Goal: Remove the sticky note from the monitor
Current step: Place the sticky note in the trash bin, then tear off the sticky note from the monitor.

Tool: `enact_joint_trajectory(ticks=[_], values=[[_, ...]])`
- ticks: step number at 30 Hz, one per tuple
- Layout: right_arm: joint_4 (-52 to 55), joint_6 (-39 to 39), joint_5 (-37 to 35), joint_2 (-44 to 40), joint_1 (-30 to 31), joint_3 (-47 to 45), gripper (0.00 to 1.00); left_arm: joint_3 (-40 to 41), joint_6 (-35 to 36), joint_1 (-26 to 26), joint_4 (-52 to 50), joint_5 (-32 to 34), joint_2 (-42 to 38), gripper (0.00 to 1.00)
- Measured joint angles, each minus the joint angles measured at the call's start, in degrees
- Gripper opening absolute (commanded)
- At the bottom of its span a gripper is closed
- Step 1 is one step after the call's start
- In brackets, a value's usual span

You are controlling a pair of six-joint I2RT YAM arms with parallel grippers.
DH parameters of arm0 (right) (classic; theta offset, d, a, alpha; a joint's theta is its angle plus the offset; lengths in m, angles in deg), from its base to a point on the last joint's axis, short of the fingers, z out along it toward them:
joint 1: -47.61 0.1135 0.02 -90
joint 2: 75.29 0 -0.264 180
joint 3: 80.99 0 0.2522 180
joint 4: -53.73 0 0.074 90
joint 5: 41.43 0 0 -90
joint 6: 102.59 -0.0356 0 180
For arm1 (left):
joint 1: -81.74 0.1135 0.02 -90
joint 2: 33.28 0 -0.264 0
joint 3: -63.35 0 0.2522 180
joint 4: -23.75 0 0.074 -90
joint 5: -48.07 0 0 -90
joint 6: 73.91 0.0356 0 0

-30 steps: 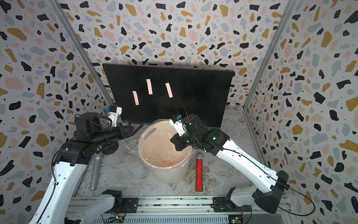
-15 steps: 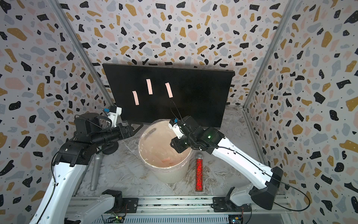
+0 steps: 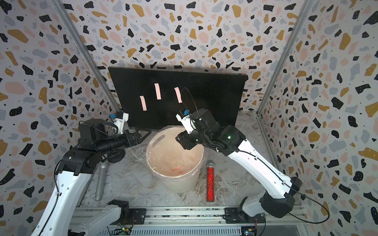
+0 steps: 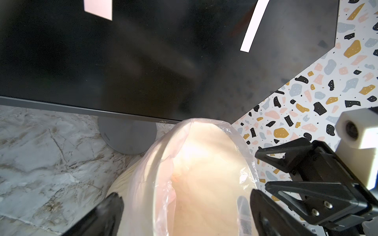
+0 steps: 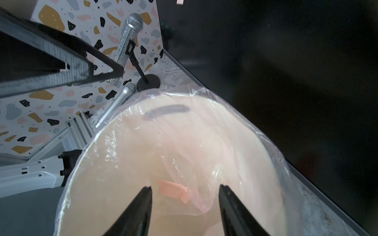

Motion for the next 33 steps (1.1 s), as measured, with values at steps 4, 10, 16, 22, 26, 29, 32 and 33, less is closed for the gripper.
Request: enact_joint_trajectory(ticks=[4,10,16,22,26,29,32,33], values=[[0.04,-0.15,0.98,2.64,-2.64,4.04,0.59,0.0,0.02,0.0,-0.02,0.0,0.0,0.99],[0.04,-1.03,2.99,7.37,-6.56,10.75,0.59,0.0,0.2,0.0,-0.04,0.02,-0.15,0.99],[0.02,-2.69,5.27,12.15,-9.6,16.63,0.59,0.0,0.22,0.0,-0.04,0.02,-0.48,0.99],[-0.17,-4.17,6.75,16.33,-11.65,20.52,0.6,0.0,0.24,0.0,-0.07,0.02,-0.87,0.99],[-0.63,-4.72,7.15,17.94,-12.41,21.24,0.61,0.02,0.28,0.0,-0.09,0.02,-1.2,0.99],[-1.38,-5.01,7.13,18.69,-12.72,21.24,0.61,0.02,0.42,0.0,-0.11,0.02,-1.29,0.99],[-1.9,-5.07,7.1,19.41,-12.9,21.24,0.61,0.02,0.57,0.0,-0.13,0.02,-1.29,0.99],[-2.16,-5.07,7.1,19.61,-12.92,21.24,0.61,0.02,0.68,0.0,-0.13,0.0,-1.29,0.99]])
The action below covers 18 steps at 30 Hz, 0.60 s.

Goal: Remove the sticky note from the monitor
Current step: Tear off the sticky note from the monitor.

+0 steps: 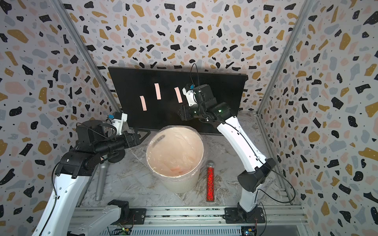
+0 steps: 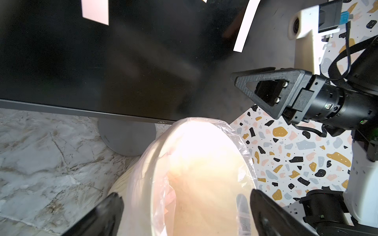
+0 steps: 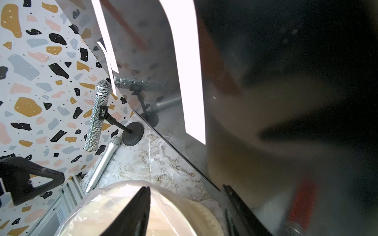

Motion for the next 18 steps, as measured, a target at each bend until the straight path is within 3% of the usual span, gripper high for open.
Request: enact_joint_trajectory(ticks=[18], values=[[-7.04,0.52,-1.14,1.27,-0.07,0.0,0.59,0.0,0.9,0.0,0.0,0.0,0.02,0.99]])
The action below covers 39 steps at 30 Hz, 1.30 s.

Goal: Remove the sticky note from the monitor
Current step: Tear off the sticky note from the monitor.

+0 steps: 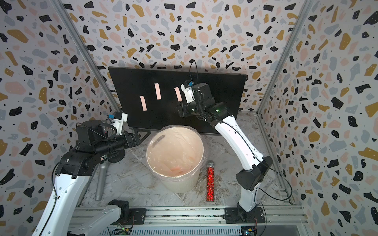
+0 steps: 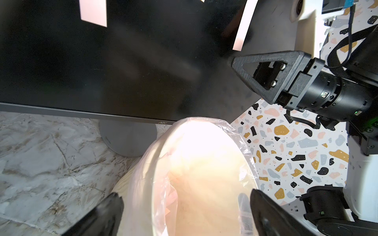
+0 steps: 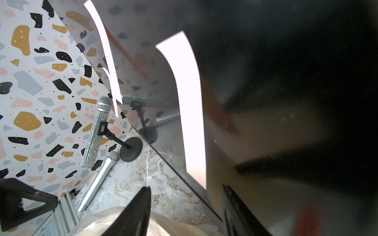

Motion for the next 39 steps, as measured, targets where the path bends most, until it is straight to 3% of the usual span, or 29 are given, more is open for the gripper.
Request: enact_joint_trajectory(ticks=[15,31,39], values=[[-4.74,0.13,-0.5,0.81,0.0,0.0,0.47,0.02,0.2,0.0,-0.02,0.02,0.0,0.99],[-5.99,-0.02,-1.49,0.83,0.0,0.0,0.0,0.02,0.22,0.0,-0.04,0.02,0.0,0.99],[-5.97,-0.09,-1.44,0.83,0.0,0.0,0.0,0.02,0.42,0.0,-0.09,0.02,0.0,0.99]])
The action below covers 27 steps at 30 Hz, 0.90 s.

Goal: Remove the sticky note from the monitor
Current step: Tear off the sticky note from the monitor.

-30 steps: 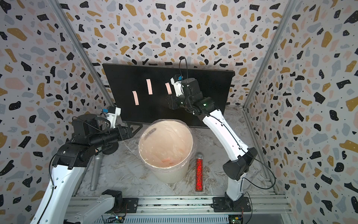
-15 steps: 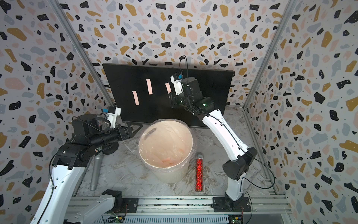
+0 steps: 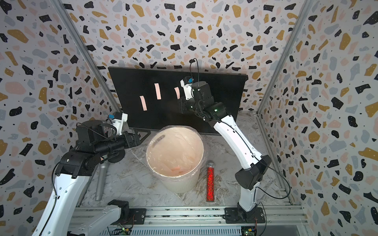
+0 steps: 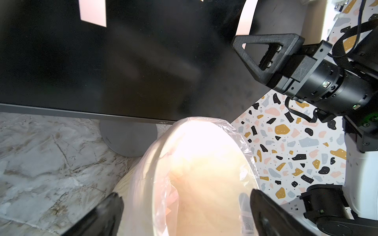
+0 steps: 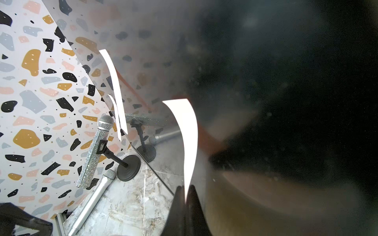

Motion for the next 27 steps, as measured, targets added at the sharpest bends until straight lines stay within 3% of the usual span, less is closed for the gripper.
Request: enact_joint_trajectory(ticks=[27], values=[[0.02,-0.42,1.62,-3.54,0.0,-6.19,0.0,-0.02,0.37,0.0,-1.05,0.02,0.02,1.0]])
